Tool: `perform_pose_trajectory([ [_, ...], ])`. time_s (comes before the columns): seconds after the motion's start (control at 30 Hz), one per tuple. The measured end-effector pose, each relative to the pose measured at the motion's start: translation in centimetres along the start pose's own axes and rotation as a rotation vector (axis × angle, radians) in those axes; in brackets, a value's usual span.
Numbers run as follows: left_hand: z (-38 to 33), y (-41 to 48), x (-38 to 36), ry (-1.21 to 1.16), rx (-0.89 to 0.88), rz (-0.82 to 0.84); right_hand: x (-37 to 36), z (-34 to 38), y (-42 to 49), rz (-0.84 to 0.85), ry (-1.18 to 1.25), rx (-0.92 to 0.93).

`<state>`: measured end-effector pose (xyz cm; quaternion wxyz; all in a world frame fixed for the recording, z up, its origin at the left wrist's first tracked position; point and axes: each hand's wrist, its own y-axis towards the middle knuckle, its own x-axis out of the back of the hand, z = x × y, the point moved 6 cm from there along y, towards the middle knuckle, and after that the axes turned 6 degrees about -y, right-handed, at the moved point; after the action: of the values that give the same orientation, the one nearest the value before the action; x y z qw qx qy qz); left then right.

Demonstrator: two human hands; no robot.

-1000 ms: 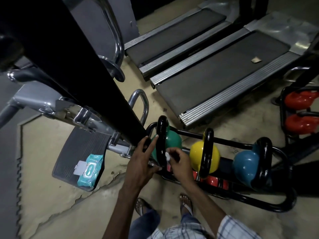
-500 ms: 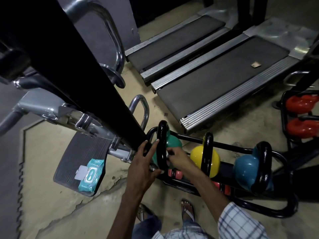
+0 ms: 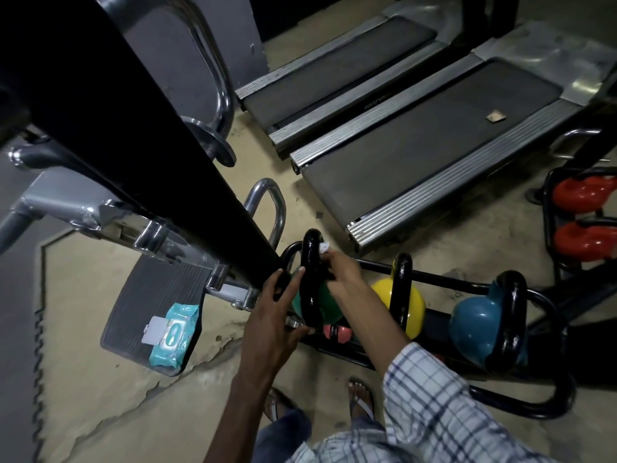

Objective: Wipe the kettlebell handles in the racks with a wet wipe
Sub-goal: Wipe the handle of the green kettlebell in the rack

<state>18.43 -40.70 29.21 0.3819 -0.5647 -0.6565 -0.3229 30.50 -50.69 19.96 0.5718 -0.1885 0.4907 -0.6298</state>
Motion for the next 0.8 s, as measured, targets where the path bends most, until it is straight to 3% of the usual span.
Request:
perform_pose_trajectory([
  [0.2,-0.1,0.0,-0.1,0.02,0.005,0.008,-0.5,3.6,0.9,-0.203,-0.197,0.388],
  [0.37,0.0,-0.2,-0.1,0.003,0.003,0.006,-0.5,5.2,1.5,-0.118,-0.516,0.42],
  [0.53,0.5,0.0,-0.2,-0.007,0.003,0.004,-1.2,7.3,-1.6,-0.044,-0.787,0.857],
  [0.7,0.7,0.1,-0.4,-0.007,0.005,0.009,-2.5,8.9,-0.2,0.055,-0.965,0.706],
  [0.8,0.9,-0.1,-0.7,-0.001,0.002,0.013,-3.9,9.9,-2.3,0.153,-1.171,0.83],
])
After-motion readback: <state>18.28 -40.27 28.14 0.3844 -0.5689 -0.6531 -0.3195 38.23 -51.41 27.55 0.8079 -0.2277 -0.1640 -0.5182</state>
